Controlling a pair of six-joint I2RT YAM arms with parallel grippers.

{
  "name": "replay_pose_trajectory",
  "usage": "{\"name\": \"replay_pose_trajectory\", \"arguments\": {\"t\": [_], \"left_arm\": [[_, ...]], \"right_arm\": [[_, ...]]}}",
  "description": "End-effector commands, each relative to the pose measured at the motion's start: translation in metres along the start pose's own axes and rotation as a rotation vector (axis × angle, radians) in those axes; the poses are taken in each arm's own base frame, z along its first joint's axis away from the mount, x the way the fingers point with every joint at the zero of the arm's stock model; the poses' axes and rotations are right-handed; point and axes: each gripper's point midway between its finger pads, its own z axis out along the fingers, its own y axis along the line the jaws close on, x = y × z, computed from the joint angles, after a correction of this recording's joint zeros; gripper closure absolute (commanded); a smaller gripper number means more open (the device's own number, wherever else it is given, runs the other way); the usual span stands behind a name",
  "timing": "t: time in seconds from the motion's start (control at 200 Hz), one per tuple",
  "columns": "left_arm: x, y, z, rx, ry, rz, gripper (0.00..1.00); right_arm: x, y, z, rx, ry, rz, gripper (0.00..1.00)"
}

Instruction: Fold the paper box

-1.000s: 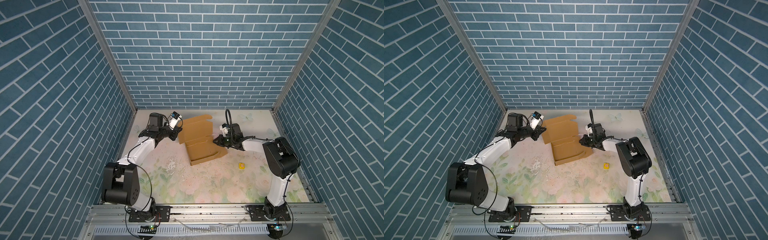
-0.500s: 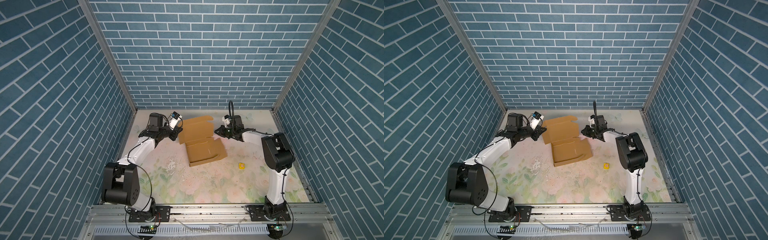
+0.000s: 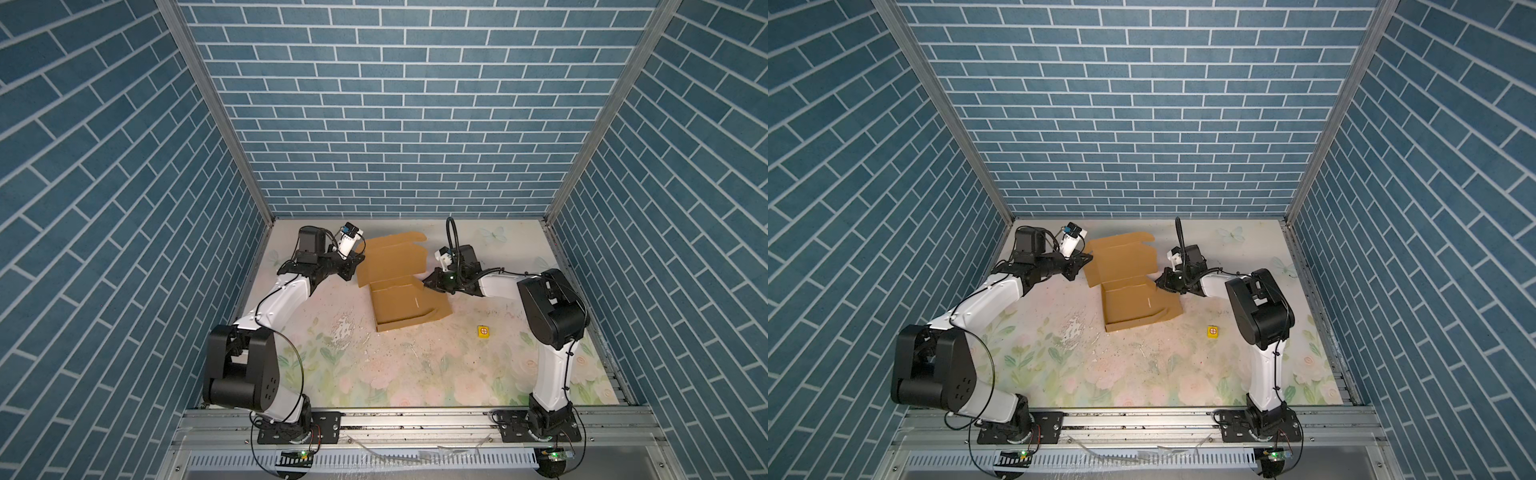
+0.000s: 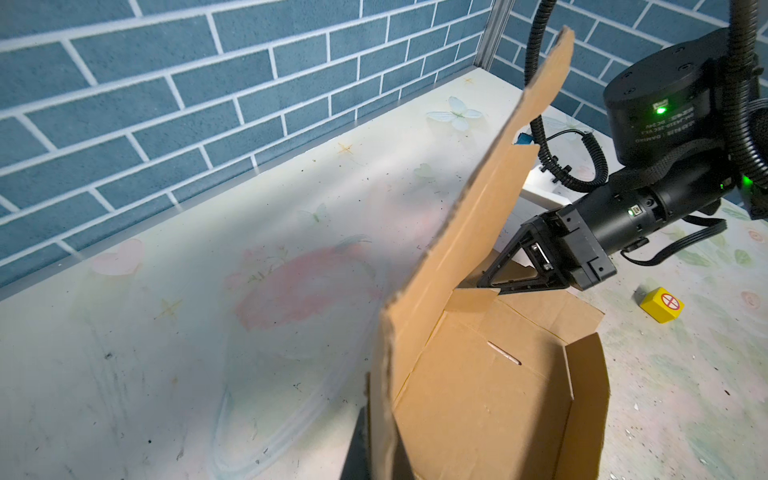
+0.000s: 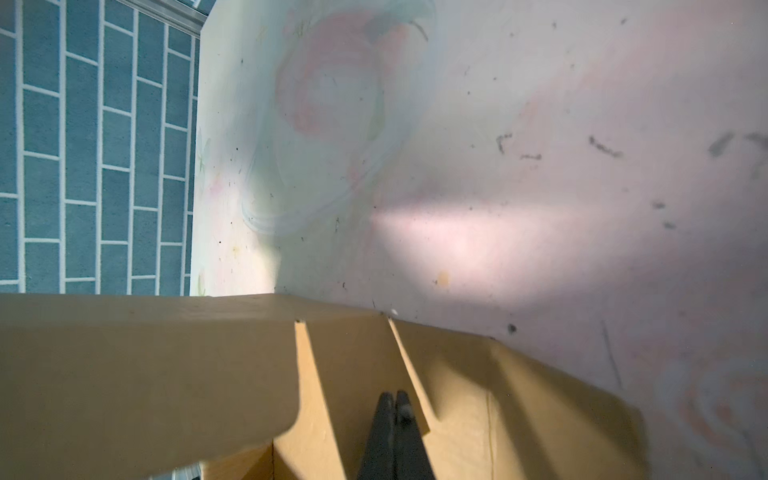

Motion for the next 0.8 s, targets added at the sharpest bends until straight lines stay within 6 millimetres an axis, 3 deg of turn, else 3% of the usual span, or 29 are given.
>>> {"name": "replay_pose_trajectory", "arguments": {"t": [0.0, 0.245, 0.43, 0.795], "left_arm": [[0.002, 0.000, 0.000, -0.006, -0.002, -0.002, 0.97], [0.004, 0.001, 0.000, -0.012, -0.002, -0.013, 0.97], [0.006, 0.002, 0.001, -0.013, 0.000, -0.021, 0.97], [0.006, -0.001, 0.002, -0.002, -0.003, -0.014, 0.97]], "right_arm": [[-0.008, 0.025, -0.013, -0.046, -0.051, -0.014, 1.00], [-0.001, 0.037, -0.004, -0.058, -0.077, -0.023, 1.00], [0.007, 0.035, 0.001, -0.041, -0.082, -0.001, 1.00], [-0.003, 0.047, -0.001, -0.043, -0.212, -0.012, 1.00]]}}
